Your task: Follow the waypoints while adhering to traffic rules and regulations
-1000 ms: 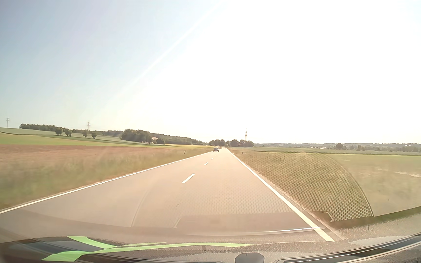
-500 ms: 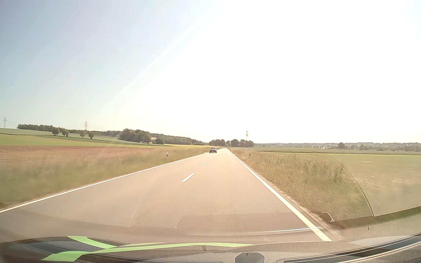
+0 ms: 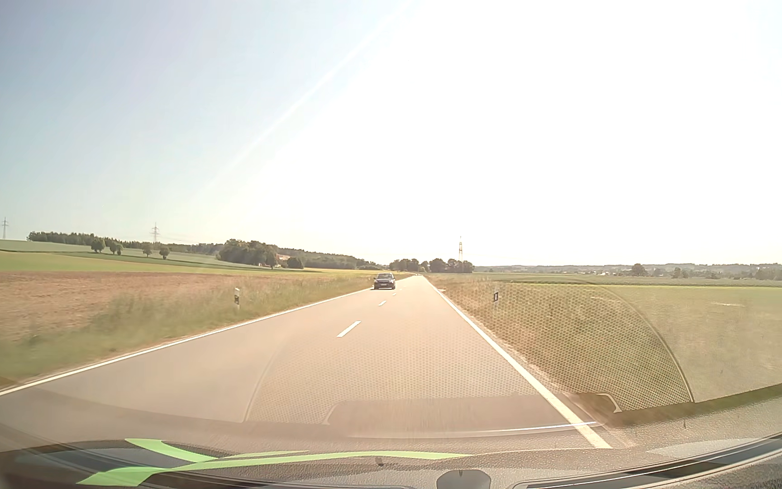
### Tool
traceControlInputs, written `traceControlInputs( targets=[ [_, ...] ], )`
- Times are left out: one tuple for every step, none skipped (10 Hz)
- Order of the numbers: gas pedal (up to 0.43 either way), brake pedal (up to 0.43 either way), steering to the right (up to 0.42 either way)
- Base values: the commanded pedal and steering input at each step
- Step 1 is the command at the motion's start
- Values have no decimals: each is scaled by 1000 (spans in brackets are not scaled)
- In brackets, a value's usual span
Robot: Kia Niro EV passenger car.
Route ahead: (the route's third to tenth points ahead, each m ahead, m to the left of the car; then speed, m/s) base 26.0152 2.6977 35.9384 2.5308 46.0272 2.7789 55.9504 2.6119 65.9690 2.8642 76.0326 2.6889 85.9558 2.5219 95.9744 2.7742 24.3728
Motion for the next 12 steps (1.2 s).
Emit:
traceControlInputs(
  targets=[
    [240, 0, -1],
    [240, 0, -2],
    [240, 0, -3],
    [228, 0, -3],
    [209, 0, -3],
    [209, 0, -3],
    [220, 0, -3],
    [228, 0, -3],
    [240, 0, -3],
    [240, 0, -3],
    [260, 0, -3],
    [260, 0, -3]
  ],
)
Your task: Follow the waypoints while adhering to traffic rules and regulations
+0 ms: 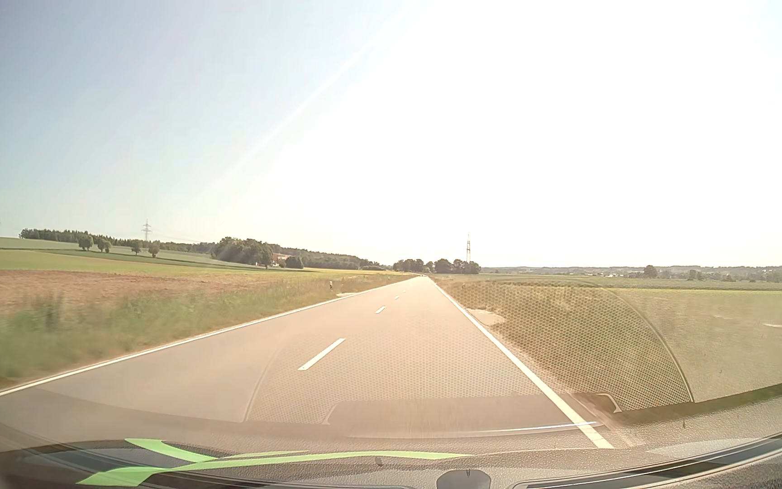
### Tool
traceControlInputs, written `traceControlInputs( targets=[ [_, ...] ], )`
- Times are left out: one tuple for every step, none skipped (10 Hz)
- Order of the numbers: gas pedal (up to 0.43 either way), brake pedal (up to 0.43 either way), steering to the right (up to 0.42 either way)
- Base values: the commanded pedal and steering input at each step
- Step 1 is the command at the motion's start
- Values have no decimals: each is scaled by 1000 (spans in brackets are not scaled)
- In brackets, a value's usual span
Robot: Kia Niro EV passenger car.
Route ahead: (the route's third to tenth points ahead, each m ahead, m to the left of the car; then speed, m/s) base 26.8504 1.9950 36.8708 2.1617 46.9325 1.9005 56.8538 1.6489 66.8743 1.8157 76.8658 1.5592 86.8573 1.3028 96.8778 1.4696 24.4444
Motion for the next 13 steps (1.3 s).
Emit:
traceControlInputs(
  targets=[
    [260, 0, -3],
    [260, 0, -2],
    [248, 0, -2],
    [220, 0, -1],
    [209, 0, -1],
    [220, 0, -1],
    [220, 0, -1],
    [228, 0, 0],
    [228, 0, 0],
    [228, 0, 0],
    [228, 0, 0],
    [228, 0, 0],
    [220, 0, 0]
  ],
)
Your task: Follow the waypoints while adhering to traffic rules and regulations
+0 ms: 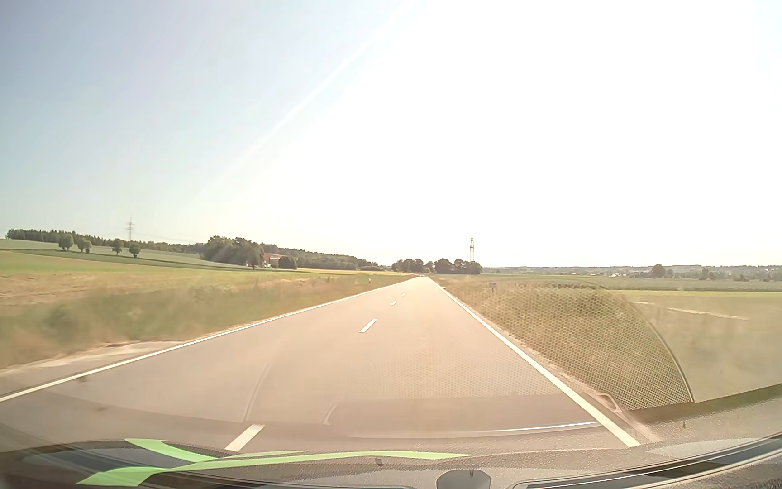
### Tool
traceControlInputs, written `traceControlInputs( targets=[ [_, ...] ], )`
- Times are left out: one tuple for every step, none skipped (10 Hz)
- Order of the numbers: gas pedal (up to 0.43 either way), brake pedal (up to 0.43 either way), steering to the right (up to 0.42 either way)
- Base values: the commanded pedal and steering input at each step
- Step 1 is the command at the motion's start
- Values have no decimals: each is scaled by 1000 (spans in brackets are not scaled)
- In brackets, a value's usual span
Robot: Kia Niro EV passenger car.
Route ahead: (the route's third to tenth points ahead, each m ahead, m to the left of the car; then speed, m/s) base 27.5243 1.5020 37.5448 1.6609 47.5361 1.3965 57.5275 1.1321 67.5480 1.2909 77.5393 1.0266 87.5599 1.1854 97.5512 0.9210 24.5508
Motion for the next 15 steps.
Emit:
traceControlInputs(
  targets=[
    [209, 0, 0],
    [197, 0, 0],
    [197, 0, 0],
    [209, 0, 0],
    [228, 0, 0],
    [228, 0, 0],
    [240, 0, 0],
    [240, 0, 0],
    [240, 0, 0],
    [240, 0, 0],
    [228, 0, 0],
    [209, 0, 0],
    [197, 0, 0],
    [197, 0, -1],
    [209, 0, 0]
  ],
)
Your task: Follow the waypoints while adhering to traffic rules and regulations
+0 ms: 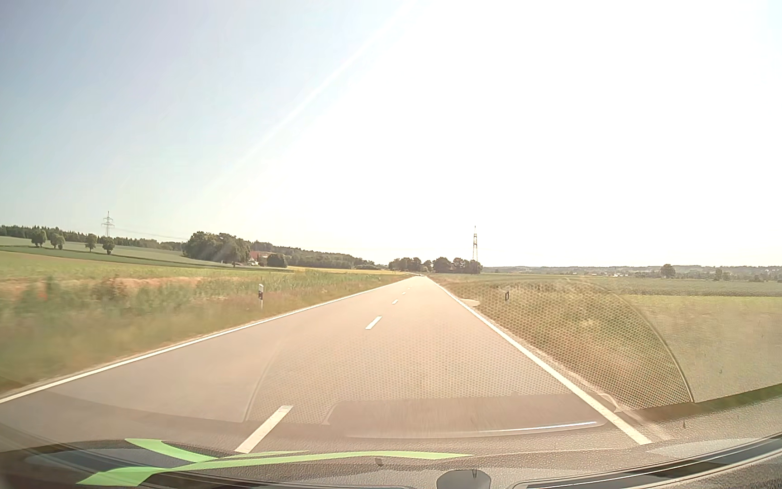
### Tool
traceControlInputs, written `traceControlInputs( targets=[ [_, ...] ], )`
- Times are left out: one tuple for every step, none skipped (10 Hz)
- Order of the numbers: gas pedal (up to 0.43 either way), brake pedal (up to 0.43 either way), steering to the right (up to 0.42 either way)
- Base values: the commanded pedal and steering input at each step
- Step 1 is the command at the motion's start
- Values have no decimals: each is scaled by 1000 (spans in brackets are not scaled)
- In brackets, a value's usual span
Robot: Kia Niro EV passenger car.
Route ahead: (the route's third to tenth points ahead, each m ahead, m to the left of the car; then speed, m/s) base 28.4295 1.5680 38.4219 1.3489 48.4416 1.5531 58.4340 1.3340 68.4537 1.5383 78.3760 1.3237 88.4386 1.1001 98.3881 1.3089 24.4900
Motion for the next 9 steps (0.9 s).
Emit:
traceControlInputs(
  targets=[
    [220, 0, 0],
    [228, 0, 0],
    [240, 0, 0],
    [228, 0, 0],
    [209, 0, -1],
    [197, 0, -1],
    [197, 0, -1],
    [209, 0, -1],
    [228, 0, -1]
  ],
)
